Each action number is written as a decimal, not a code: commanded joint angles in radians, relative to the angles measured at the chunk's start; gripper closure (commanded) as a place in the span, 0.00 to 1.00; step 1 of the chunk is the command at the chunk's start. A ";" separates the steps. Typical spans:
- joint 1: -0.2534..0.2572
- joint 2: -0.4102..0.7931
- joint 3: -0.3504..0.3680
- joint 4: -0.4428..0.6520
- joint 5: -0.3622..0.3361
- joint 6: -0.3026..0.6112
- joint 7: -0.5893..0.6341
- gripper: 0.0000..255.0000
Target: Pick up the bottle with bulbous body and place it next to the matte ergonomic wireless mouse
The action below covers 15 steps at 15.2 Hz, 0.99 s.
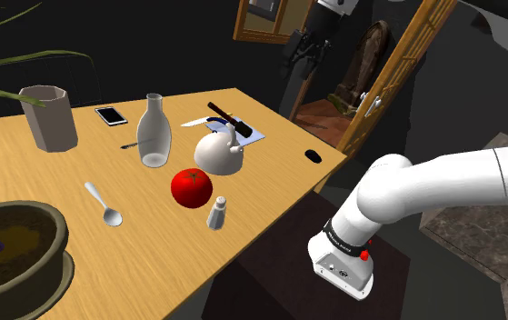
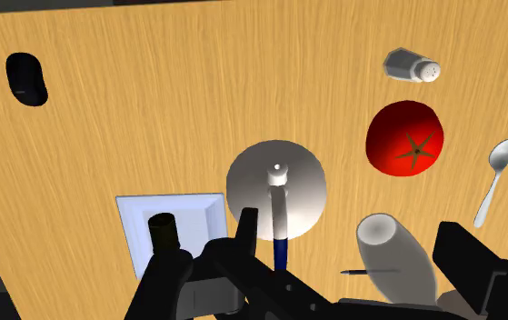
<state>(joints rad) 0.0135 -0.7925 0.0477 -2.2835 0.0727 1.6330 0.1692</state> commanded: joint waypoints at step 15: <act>0.005 0.431 0.178 0.114 -0.022 0.346 0.164 0.00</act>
<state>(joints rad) 0.0195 -0.4013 0.2126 -2.1888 0.0588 1.9565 0.3176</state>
